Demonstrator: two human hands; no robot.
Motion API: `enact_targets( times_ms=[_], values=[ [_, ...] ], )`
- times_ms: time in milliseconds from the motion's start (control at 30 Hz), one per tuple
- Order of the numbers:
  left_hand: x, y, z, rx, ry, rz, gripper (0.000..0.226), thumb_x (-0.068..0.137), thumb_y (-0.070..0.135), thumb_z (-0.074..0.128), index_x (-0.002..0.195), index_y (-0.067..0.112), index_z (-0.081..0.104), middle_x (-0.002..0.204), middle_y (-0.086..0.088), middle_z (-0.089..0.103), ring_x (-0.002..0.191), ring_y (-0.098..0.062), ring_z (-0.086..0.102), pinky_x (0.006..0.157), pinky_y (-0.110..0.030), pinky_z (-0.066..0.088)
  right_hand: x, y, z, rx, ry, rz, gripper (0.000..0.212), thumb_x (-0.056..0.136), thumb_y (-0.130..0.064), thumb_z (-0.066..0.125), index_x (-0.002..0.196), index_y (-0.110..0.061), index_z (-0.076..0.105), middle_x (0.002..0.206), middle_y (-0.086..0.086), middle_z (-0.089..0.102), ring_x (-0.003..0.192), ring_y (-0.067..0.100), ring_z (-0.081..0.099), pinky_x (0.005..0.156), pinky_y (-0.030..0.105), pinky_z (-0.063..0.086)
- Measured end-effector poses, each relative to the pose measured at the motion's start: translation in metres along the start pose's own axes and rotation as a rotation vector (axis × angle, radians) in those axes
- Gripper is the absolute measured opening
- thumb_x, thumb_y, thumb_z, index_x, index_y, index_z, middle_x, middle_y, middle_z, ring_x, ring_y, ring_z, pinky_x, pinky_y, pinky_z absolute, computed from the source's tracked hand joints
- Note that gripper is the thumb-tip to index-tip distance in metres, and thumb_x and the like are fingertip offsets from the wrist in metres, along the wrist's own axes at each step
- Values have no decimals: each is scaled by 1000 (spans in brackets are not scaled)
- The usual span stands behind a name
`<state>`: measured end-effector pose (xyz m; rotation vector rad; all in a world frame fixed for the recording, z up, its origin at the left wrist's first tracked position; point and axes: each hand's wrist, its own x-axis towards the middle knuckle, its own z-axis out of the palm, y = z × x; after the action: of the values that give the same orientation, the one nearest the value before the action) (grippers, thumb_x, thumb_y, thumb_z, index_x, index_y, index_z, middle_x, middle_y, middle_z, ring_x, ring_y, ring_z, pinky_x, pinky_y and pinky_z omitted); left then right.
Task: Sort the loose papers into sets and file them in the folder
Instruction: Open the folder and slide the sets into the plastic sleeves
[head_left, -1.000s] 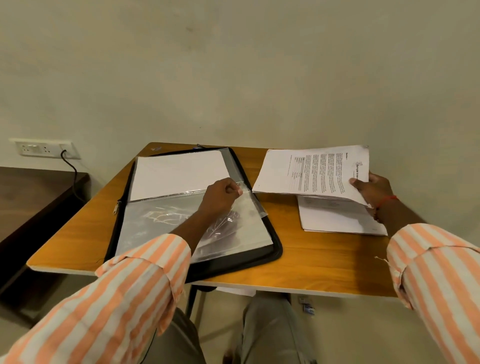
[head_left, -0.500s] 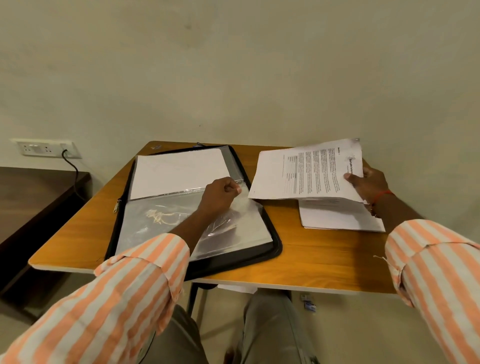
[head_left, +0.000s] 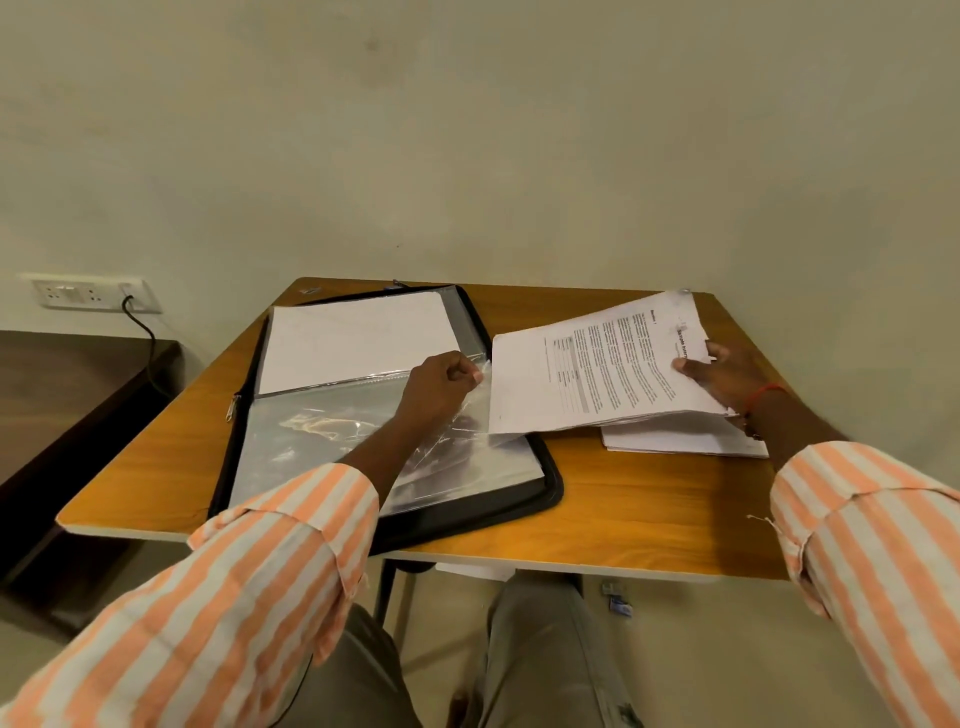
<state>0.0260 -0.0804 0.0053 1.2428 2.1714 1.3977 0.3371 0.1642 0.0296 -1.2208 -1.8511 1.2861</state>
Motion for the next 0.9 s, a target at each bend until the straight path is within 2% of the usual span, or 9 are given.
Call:
enact_targets(
  times_ms=[133,233,367,433,500,567,633,767,900],
  values=[
    [0,1,0,38,-50,-12,9,96,30,68,91,23,69,85,6,70,81,-14,65,77,-29,51,-1,-1,-8,-78,-57,2,35,93,-11,69,127,-7,61,116,10,65,82,15,65,62,23,54],
    [0,0,1,119,-94,12,11,99,27,62,92,21,67,89,5,69,84,-18,64,75,-27,48,-1,1,-16,-114,-125,38,35,90,-14,72,124,-10,63,117,11,69,86,22,69,71,30,55],
    [5,-2,1,262,-129,69,16,98,13,56,103,19,70,106,0,69,96,-19,62,86,-30,49,-7,-3,-18,-187,-136,42,25,92,-13,71,115,-12,64,107,9,69,70,10,68,52,15,51],
    [9,1,0,360,-178,126,24,98,12,57,113,25,71,113,1,65,99,-18,60,88,-28,50,-8,-4,-19,-185,-168,39,23,92,-11,70,114,-11,63,109,10,68,70,11,70,51,14,51],
    [15,5,0,460,-272,193,34,98,8,57,118,31,71,118,2,60,105,-17,58,94,-31,50,-10,-3,-22,-166,-212,35,25,91,-7,69,115,-10,63,114,13,69,80,19,70,57,20,54],
    [21,9,1,541,-374,249,42,97,1,54,116,33,73,120,2,58,111,-18,56,98,-34,49,-11,0,-24,-156,-231,33,30,89,-4,70,118,-10,63,116,12,69,84,21,72,60,23,56],
    [24,14,2,594,-451,285,46,95,-3,53,113,34,74,117,1,56,110,-18,55,98,-35,50,-14,0,-26,-147,-231,21,32,89,0,69,118,-9,62,115,11,68,75,11,74,56,19,55],
    [27,22,0,711,-546,388,35,92,2,57,104,31,70,112,5,50,112,-17,49,96,-35,48,-17,3,-26,-161,-231,39,30,89,2,68,117,-7,62,111,9,67,65,3,72,52,16,53],
    [31,30,-6,777,-561,460,30,85,2,59,103,25,67,116,4,59,110,-17,51,92,-35,49,-15,9,-27,-142,-240,51,38,88,1,69,125,-3,62,118,15,68,84,22,71,56,21,55]
  ],
)
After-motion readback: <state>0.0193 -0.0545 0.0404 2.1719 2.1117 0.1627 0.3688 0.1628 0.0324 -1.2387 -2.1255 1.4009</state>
